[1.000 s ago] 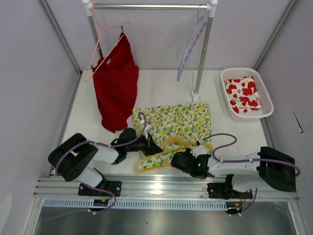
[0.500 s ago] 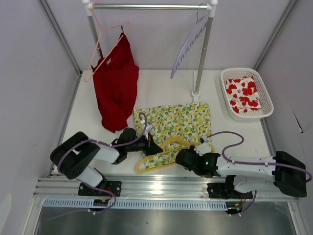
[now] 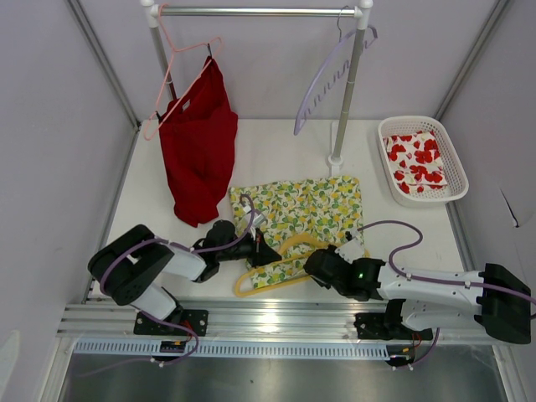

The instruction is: Place the skirt on the hanger

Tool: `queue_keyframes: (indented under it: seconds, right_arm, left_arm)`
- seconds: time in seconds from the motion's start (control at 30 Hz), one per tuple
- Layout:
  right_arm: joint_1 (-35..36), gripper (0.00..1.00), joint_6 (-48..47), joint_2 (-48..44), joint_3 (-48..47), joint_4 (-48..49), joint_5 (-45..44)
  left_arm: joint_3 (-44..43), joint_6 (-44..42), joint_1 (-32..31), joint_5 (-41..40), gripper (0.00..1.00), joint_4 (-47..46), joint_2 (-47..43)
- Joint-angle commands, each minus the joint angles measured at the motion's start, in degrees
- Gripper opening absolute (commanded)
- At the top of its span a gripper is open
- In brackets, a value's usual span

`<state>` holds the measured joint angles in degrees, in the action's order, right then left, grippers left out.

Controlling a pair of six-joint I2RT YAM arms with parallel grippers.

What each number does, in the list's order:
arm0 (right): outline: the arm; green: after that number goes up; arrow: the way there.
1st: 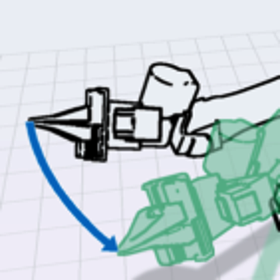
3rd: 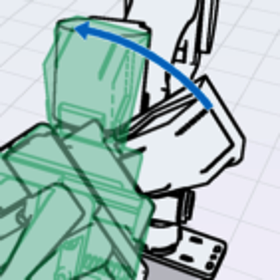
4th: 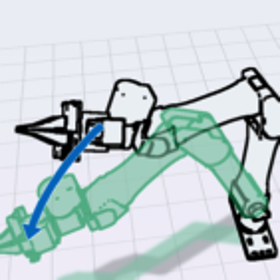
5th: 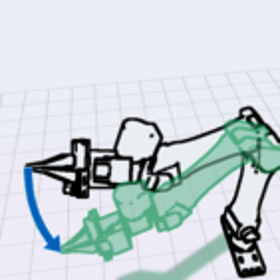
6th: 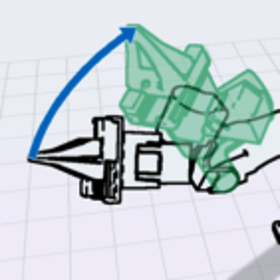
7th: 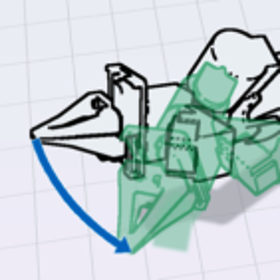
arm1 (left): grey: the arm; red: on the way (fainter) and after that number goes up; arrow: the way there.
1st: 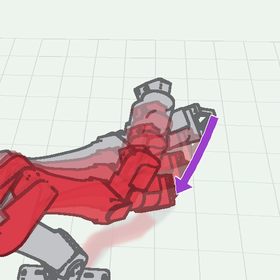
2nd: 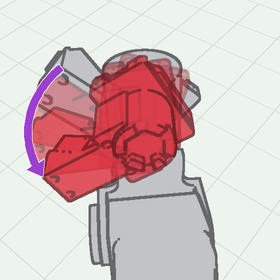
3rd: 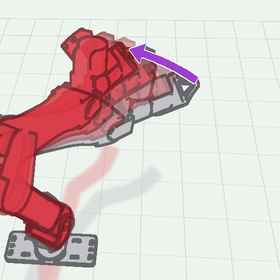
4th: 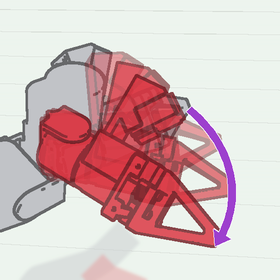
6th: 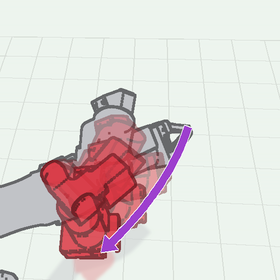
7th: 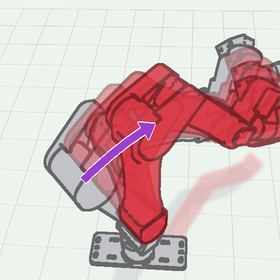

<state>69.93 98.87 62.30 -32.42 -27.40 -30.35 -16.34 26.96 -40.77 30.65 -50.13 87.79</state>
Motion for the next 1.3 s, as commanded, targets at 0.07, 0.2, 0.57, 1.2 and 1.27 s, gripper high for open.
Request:
queue_keyframes:
  seconds: [0.07,0.2,0.57,1.2,1.27]
  right_arm:
    - [-0.5,0.04,-0.9,-1.0,-2.5,-1.0,-0.8]
    - [-1.1,0.04,-1.4,-1.8,-2.4,-1.4,-0.4]
    - [-3.7,0.03,-3.6,-4.9,-2.2,-1.1,1.8]
    - [-6.3,0.01,-6.3,-8.7,-0.4,-1.2,6.2]
    - [-5.3,0.01,-6.2,-7.7,-0.1,-0.9,6.5]
  left_arm:
    - [1.2,-2.1,-1.0,-4.4,0.0,-1.0,1.6]
    - [1.7,-1.7,-1.7,-4.9,0.0,-1.9,1.9]
    - [3.3,-0.8,-2.8,-7.4,0.0,-3.3,1.7]
    - [1.1,-0.5,-4.6,-11.1,0.0,-4.7,3.9]
    - [0.4,0.4,-4.6,-11.1,0.0,-6.6,4.7]
